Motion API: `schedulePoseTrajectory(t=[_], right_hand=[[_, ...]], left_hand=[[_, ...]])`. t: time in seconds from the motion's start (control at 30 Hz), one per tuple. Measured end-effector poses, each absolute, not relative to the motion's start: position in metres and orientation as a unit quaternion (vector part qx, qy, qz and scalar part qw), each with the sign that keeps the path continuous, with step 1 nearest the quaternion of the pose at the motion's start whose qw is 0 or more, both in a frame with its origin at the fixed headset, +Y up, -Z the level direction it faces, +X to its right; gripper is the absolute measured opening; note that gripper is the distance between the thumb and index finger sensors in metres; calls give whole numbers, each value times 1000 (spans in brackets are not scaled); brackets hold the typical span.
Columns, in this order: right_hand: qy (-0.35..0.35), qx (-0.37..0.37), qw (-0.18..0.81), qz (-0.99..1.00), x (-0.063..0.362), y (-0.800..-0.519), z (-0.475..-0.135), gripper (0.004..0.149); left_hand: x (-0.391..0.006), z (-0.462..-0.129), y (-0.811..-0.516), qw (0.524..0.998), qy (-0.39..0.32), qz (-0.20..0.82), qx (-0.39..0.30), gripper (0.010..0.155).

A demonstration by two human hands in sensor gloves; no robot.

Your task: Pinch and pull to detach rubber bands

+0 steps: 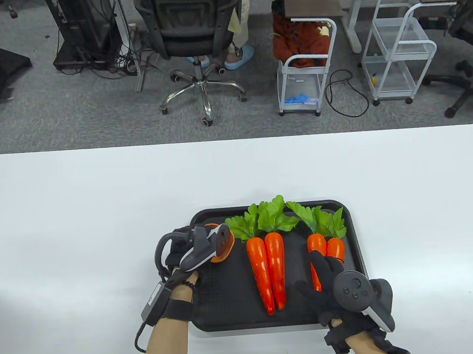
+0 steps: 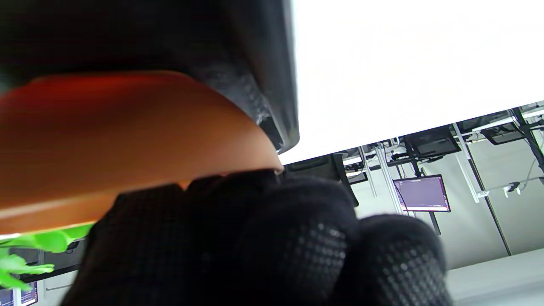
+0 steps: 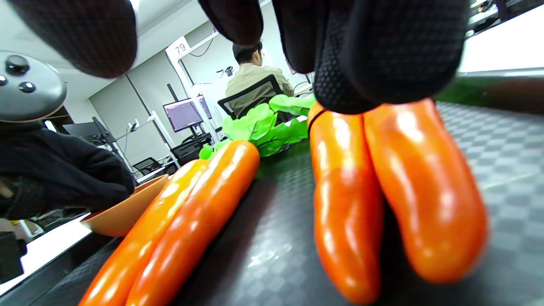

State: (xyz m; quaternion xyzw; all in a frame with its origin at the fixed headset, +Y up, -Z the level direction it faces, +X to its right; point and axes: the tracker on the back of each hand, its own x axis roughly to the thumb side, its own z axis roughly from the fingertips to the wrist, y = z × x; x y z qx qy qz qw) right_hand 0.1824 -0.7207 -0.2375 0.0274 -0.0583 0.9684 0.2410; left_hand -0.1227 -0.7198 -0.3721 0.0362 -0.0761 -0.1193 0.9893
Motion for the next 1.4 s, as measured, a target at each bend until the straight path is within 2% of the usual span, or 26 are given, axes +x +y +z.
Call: schedulePoseTrajectory(t=[0.1, 0.23, 0.6, 0.8, 1.17, 1.4], right_hand=[[-70, 0, 204, 976, 186, -717, -238, 79], [-46, -47, 151, 986, 194, -717, -244, 82], [87, -122, 61, 987, 176, -732, -285, 90], [109, -145, 46, 982, 177, -749, -300, 92], [104, -128, 28, 986, 174, -758, -304, 95], [79, -126, 73, 986, 178, -755, -300, 94]], left_hand=[[-125, -367, -715, 990, -76, -109, 52, 43], [-129, -355, -705, 991, -79, -79, 79, 45], [-118, -295, -690, 985, -117, 25, 126, 49], [-105, -265, -691, 978, -146, 59, 136, 49], [-99, -249, -698, 975, -164, 78, 130, 52], [-105, -248, -699, 973, -163, 103, 126, 52]])
